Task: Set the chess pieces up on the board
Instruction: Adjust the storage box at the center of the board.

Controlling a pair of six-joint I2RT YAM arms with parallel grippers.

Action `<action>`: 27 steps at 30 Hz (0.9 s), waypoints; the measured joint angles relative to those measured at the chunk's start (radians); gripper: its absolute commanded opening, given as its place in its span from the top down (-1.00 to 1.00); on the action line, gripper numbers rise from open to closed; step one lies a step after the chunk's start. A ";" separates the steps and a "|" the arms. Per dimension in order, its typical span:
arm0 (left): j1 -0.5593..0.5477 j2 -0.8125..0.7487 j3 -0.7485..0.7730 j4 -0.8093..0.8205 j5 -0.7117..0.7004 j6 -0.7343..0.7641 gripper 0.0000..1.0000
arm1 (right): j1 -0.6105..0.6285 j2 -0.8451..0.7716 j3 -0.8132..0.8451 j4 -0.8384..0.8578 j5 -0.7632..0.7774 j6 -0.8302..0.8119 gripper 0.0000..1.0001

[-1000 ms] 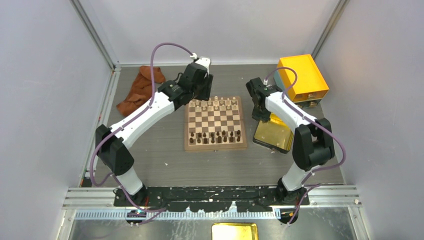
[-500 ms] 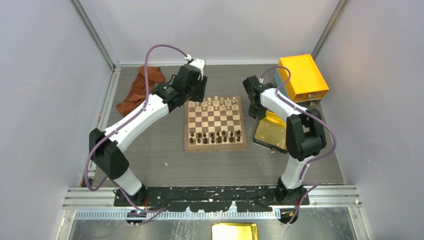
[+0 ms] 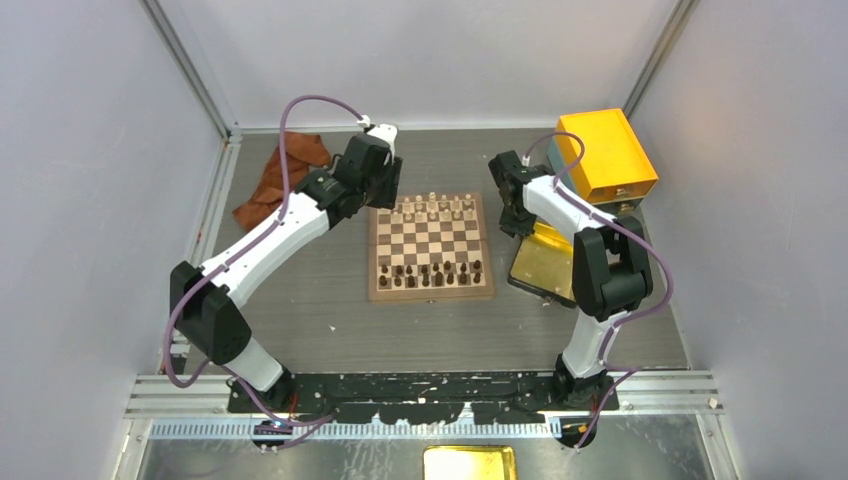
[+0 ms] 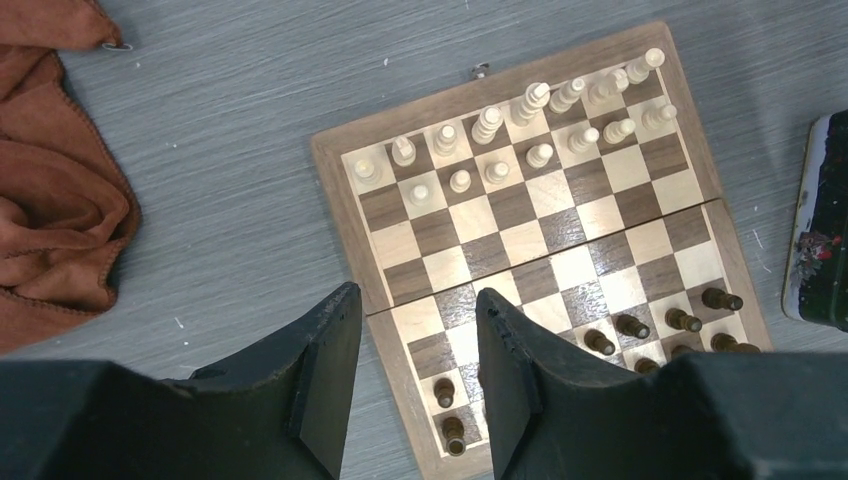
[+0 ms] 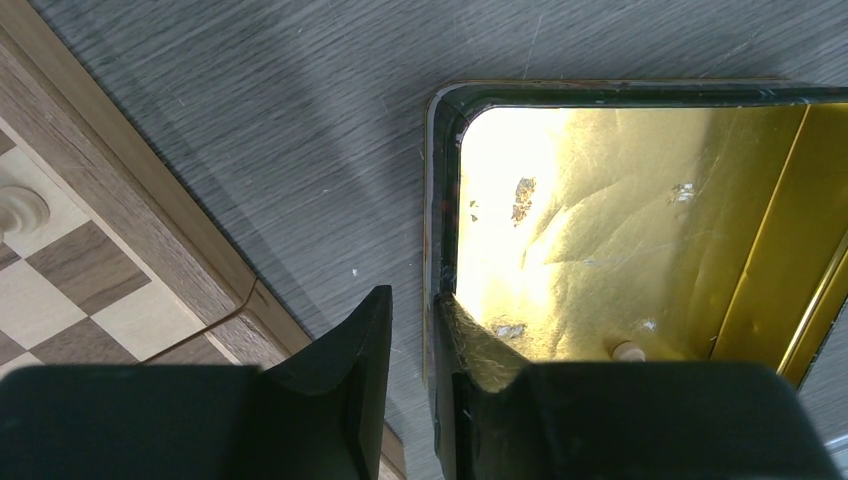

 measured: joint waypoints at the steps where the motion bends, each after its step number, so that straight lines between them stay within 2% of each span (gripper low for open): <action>1: 0.002 0.000 0.000 0.000 0.000 0.000 0.06 | 0.000 0.000 0.002 -0.002 0.000 -0.001 0.45; 13: 0.003 0.000 0.000 0.001 0.012 -0.008 0.07 | -0.003 -0.001 0.042 -0.035 0.022 -0.001 0.45; 27: 0.005 0.000 -0.017 0.001 0.016 -0.026 0.08 | -0.006 -0.019 -0.011 -0.041 0.026 0.004 0.44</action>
